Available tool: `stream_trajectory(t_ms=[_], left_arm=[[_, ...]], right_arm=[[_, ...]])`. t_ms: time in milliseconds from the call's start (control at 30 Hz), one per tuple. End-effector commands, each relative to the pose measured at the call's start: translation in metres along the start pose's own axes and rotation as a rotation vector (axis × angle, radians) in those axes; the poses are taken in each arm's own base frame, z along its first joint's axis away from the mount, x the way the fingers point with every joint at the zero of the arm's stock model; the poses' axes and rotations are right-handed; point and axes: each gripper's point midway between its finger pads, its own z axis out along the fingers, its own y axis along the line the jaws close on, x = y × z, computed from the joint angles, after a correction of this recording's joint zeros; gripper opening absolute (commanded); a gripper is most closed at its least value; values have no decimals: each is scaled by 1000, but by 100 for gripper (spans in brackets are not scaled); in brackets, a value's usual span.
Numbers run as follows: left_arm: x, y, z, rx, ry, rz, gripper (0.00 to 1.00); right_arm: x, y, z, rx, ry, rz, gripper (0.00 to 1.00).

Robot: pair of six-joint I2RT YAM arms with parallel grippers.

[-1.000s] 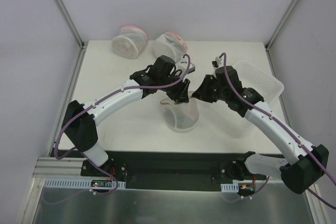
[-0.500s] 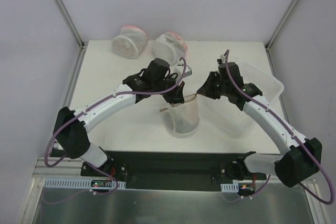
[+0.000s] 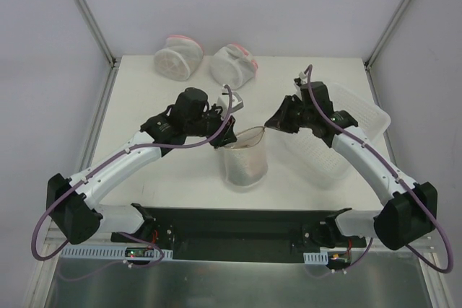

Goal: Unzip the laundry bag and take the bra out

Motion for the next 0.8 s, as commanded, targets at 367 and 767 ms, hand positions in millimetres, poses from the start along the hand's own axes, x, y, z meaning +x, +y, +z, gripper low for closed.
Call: stream_trajectory(t_ms=[367,767], left_arm=[[-48,-23,3,115,-52,-85,85],[-40,-14,50,-110,-1,-4,83]], right_arm=[[-7,18,-27,-4,-135,-25,1],[-4,28,-26,-29,-113,-15,1]])
